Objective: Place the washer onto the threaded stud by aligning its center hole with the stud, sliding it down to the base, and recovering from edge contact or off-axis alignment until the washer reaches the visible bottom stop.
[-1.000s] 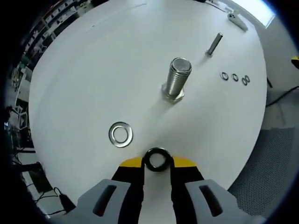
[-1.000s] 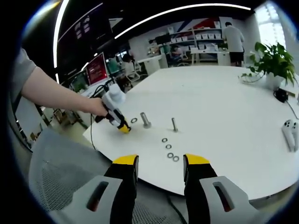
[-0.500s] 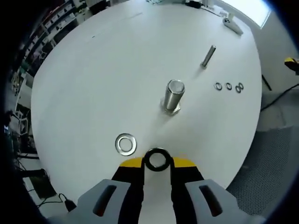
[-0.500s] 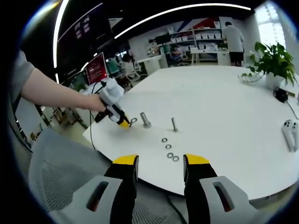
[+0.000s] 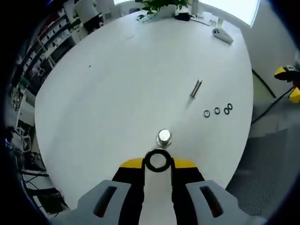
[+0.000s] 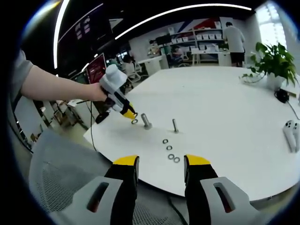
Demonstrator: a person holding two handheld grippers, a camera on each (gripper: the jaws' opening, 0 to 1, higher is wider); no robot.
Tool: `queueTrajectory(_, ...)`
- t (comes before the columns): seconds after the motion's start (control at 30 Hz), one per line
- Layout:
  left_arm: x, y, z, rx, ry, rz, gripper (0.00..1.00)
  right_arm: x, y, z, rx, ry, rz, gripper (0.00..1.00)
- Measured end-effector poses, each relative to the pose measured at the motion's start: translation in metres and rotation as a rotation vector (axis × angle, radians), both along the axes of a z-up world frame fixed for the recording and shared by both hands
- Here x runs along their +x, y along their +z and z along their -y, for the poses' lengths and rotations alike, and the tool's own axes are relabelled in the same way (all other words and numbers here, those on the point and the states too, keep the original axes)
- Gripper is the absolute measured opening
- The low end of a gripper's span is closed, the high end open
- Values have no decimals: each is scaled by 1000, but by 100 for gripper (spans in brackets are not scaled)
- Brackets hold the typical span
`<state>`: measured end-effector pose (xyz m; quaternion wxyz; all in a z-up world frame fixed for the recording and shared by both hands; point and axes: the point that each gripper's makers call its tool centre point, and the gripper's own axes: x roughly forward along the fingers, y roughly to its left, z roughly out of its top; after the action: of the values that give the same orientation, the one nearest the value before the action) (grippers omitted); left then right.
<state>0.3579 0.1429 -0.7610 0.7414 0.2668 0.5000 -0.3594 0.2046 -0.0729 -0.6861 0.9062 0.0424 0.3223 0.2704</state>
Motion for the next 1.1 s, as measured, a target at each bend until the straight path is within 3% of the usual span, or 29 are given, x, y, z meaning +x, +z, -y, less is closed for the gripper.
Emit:
queueTrajectory(0.23, 1, 8, 15, -12, -21, 8, 18, 0, 1, 0, 2, -2, 1, 40)
queueTrajectory(0.6, 4, -1, 28, 15, -60, -11, 18, 1, 1, 1, 7, -9, 8, 40)
queueTrajectory(1.1, 9, -24, 30, 78, -122, -48, 18, 2, 2, 3, 11, -23, 9, 40)
